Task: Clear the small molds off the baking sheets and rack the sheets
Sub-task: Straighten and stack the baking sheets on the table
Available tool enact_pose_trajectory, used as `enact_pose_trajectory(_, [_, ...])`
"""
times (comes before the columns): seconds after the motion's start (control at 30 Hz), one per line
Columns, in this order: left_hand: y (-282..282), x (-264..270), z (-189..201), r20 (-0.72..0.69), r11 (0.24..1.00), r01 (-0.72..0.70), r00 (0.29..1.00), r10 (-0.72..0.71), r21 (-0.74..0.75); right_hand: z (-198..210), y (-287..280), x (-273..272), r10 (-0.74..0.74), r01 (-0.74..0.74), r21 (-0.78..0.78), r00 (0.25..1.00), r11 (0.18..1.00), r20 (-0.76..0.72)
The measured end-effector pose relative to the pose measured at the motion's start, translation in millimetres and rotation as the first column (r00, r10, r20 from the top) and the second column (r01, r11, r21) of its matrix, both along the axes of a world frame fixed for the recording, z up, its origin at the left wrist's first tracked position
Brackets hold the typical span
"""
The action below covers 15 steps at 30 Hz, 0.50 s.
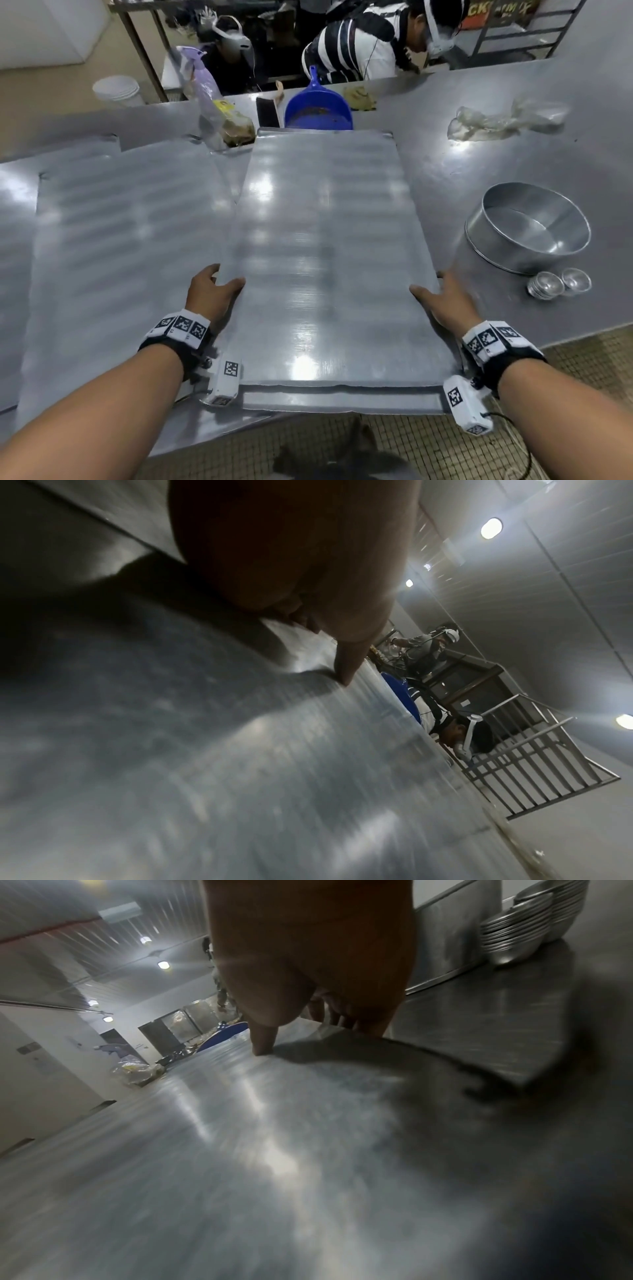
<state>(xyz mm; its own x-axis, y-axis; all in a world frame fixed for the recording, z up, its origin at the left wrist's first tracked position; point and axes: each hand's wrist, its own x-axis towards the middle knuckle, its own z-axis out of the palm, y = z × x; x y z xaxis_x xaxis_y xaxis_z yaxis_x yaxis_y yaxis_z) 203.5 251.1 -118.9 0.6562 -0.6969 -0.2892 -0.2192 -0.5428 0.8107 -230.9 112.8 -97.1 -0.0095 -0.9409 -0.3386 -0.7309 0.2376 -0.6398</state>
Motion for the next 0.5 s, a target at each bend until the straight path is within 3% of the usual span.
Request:
enact_pose_trajectory(0.1, [-3, -12, 13, 0.100, 0.997, 0.057, 0.993, -0.062, 0.053, 3, -5, 1, 0.032, -0.032, 0.004, 0.996, 0.999, -0.086])
enact_pose_trajectory(0.23, [-7, -12, 23, 0.291, 0.950, 0.147, 0.929, -0.229, 0.276, 8, -7, 2, 0.127, -0.124, 0.028, 0.968, 0.992, -0.218])
enact_pose_trajectory(0.37, [-10, -10, 25, 0.333, 0.917, 0.155, 0.899, -0.286, 0.368, 13, -6, 3, 0.151, -0.138, 0.064, 0.937, 0.988, -0.314])
enact_pose_trajectory(0.5, [-6, 0, 17, 0.262, 0.911, 0.146, 0.929, -0.260, 0.386, 19, -1, 3, 0.176, -0.165, 0.062, 0.920, 0.984, -0.349])
